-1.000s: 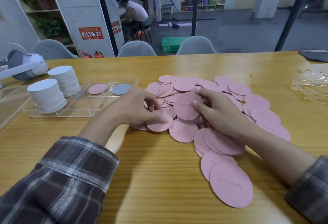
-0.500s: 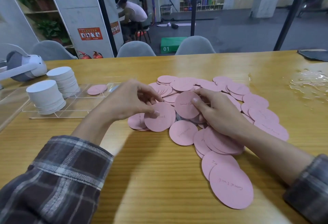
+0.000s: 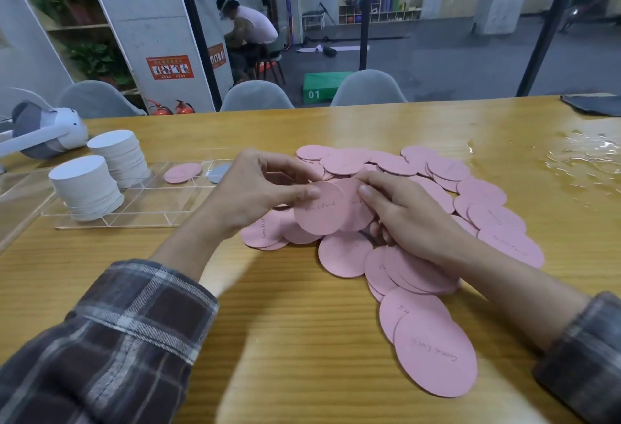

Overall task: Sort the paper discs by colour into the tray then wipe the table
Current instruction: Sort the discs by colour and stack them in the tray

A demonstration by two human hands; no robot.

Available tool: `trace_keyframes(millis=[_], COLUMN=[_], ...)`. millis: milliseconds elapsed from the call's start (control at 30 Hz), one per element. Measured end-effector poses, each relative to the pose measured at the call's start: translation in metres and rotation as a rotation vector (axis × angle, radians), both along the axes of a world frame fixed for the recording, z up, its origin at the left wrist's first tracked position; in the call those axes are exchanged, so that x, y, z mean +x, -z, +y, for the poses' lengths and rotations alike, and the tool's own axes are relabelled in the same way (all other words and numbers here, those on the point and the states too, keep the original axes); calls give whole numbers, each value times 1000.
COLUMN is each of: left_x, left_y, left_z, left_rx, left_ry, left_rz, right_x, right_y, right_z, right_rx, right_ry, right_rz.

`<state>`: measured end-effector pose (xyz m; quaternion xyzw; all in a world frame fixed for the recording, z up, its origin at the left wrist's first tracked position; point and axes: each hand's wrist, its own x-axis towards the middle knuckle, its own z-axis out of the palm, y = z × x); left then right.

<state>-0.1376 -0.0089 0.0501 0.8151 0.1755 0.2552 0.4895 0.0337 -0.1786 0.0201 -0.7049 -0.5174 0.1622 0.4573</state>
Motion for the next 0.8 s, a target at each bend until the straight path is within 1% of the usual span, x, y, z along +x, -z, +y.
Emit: trace_keyframes(millis=[133, 233, 300, 400, 467, 600, 700, 800], left_x=[12, 18, 20, 22, 19, 4, -5, -4], left_y=[11, 17, 21, 23, 20, 12, 10, 12], left_z=[-7, -9, -10, -11, -8, 8, 14, 13], left_rx=[110, 162, 188, 233, 269, 444, 459, 442], left_ry=[-6, -21, -32, -44, -50, -123, -107, -86], left_rz=[-65, -106, -126, -114, -46, 245, 438, 463], right_x=[-1, -2, -3, -4, -2, 5, 6, 5], right_y=[0, -1, 0, 1, 2, 3, 3, 4], right_z=[1, 1, 0, -1, 0, 1, 1, 1], right_rx=[-2, 6, 4, 4, 12, 14, -8, -15], right_ry=[-69, -116, -131, -147, -120, -26, -3, 3], right_rz=[120, 154, 114, 7, -12, -38, -47, -35])
